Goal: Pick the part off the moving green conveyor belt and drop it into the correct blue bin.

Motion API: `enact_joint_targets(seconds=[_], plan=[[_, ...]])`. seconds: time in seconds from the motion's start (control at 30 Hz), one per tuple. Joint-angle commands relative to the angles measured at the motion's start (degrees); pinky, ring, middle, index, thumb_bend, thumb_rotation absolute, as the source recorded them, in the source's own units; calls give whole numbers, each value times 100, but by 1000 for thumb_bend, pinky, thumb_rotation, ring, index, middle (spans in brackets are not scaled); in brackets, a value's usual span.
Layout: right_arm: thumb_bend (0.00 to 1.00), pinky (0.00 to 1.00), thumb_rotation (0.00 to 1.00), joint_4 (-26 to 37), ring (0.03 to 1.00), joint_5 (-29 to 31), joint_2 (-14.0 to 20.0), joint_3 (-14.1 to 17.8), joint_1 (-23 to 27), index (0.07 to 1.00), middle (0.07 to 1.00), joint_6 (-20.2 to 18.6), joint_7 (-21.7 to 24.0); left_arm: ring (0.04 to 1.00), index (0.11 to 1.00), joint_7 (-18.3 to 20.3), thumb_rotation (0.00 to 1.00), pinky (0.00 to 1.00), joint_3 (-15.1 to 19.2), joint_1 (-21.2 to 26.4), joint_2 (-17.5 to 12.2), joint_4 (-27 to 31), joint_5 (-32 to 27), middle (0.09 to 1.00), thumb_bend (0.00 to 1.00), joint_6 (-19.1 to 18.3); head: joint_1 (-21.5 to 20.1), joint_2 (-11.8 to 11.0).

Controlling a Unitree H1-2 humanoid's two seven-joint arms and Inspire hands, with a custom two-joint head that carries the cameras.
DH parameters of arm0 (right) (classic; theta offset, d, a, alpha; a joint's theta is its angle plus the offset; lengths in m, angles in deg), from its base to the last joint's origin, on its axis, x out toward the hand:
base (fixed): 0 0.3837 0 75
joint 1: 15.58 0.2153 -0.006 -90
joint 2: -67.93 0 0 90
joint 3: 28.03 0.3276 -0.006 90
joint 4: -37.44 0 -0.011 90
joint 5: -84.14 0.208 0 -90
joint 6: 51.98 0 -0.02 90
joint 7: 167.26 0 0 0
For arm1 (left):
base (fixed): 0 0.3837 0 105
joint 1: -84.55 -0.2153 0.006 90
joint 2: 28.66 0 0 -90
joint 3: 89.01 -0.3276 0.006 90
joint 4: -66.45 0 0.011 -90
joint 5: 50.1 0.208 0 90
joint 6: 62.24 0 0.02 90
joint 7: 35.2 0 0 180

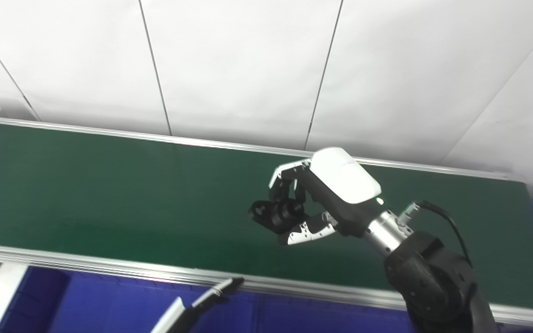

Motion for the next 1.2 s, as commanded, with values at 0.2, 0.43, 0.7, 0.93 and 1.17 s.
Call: enact_joint_targets(seconds=[0.2,0.43,0.7,0.93,1.17], plan=[[516,191,0,595,441,400,76,480,-1304,511,435,-69,-239,891,899,256,604,842,206,-199,-5,421,-80,913,820,184,-207,389],[509,177,0,837,390,417,40,772,-2261,524,429,-207,-248,886,894,478,598,837,441,-280,62,633,-137,908,809,182,-556,811],[515,171,0,395,383,431,-121,797,-3456,487,501,156,-925,894,894,800,614,843,678,-291,132,723,-303,913,800,181,-634,948],[523,152,0,-809,256,119,-111,487,-3646,486,479,530,-1723,891,894,1055,611,837,834,-306,158,724,-472,910,800,184,-603,923],[526,183,0,-1734,252,-447,21,26,-3333,486,472,291,-1818,875,884,1045,620,821,882,-339,166,653,-451,897,817,184,-511,726]])
